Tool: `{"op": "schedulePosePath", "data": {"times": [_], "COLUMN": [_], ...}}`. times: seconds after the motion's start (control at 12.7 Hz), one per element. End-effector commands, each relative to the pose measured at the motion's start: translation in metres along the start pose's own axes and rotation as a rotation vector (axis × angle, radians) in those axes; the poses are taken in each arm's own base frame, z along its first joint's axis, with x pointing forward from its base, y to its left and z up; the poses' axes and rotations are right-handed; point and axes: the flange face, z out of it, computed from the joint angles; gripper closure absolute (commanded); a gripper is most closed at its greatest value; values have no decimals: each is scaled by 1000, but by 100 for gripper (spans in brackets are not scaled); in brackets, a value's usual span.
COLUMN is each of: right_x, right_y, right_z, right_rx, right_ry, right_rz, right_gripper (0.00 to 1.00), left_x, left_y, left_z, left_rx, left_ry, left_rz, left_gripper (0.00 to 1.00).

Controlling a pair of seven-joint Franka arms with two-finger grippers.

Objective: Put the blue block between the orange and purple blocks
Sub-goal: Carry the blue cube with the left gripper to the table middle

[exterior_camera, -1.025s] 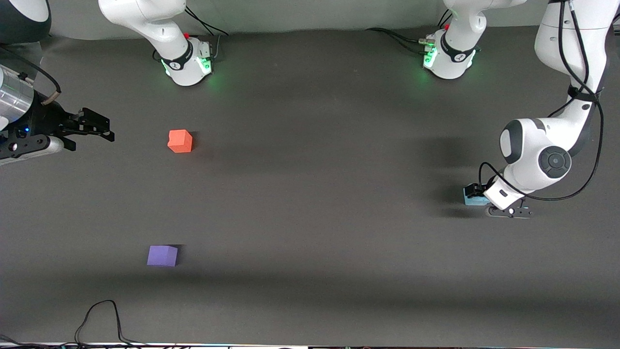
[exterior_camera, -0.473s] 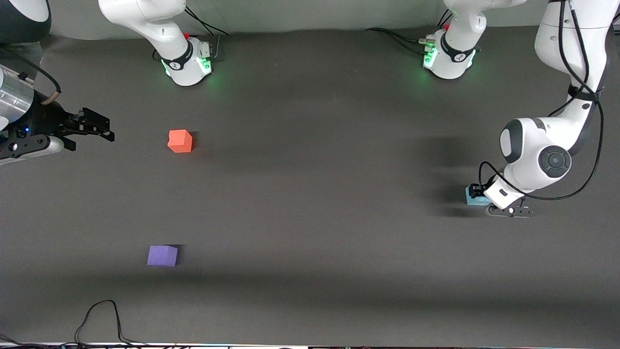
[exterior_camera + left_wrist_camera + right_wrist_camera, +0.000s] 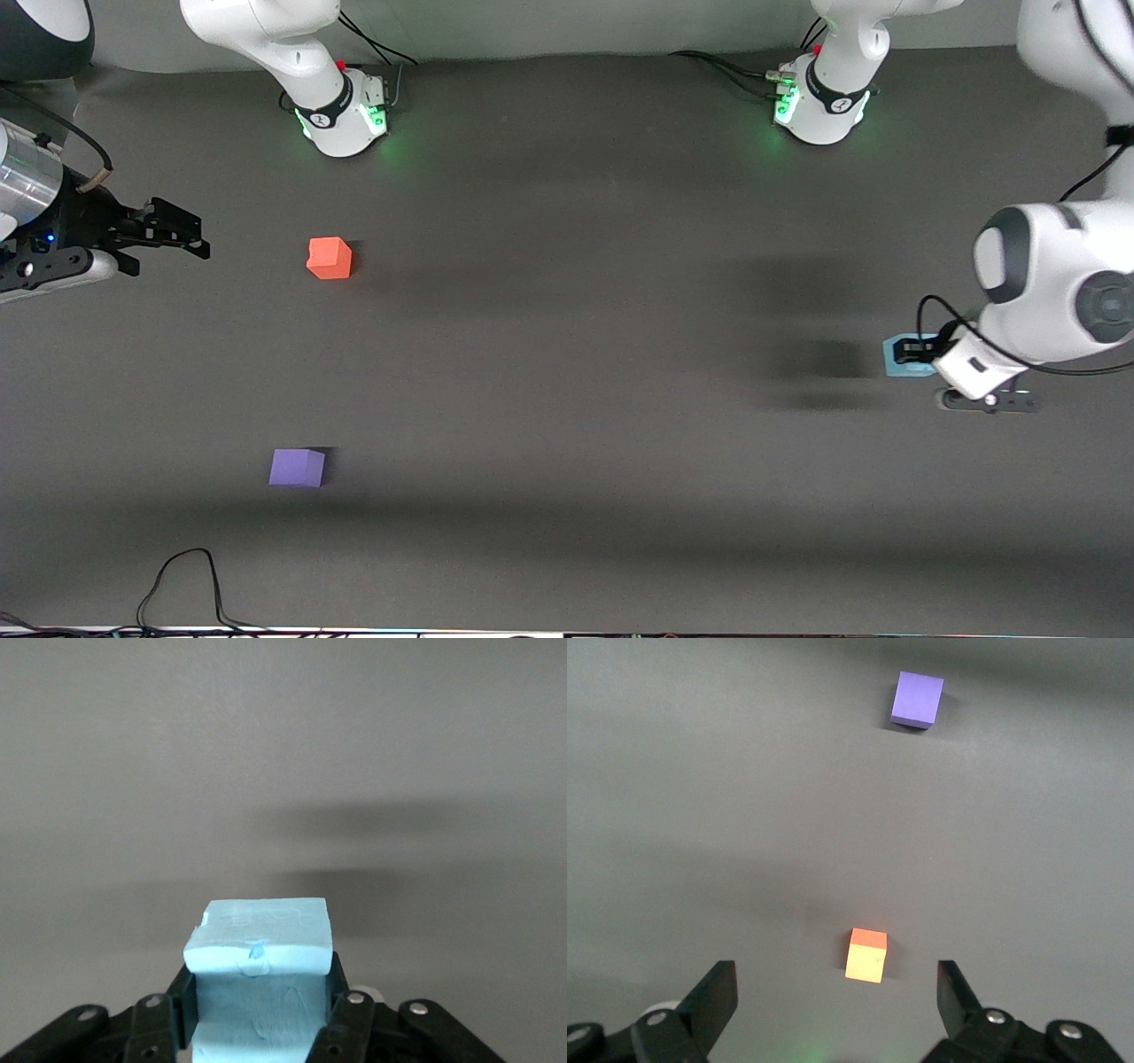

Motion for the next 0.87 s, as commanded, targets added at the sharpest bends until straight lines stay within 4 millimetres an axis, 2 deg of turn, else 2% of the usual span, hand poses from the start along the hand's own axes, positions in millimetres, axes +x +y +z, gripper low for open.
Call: {"op": "schedulePosePath", "data": {"times": [0.0, 0.32, 0.39, 0.47, 0.63, 0.71, 0.79], "right_x": [0, -1, -1, 0, 0, 0, 1], "right_y": [-1, -1, -1, -2, -2, -1, -1], "right_z": [-1, -2, -2, -1, 1, 1, 1], "right_rx": [16, 16, 16, 16, 16, 16, 16], "right_ry": [-7, -6, -6, -7, -10, -10, -12], "right_rz": [-6, -6, -6, -7, -7, -6, -6], "right_gripper": [0, 0, 0, 0, 0, 0, 0], "left_x": [4, -21, -28, -38, -62, -73, -81], "left_y": [76, 242, 288, 332, 428, 470, 500], "left_z": [-51, -73, -68, -60, -27, -5, 17], "left_rx": [8, -5, -16, -31, -61, -51, -27], "left_ry": [-19, 47, 65, 87, 130, 155, 174], "left_rz": [-81, -187, -231, -249, -253, -239, -230], "left_gripper": [44, 44, 44, 44, 44, 44, 44]}}
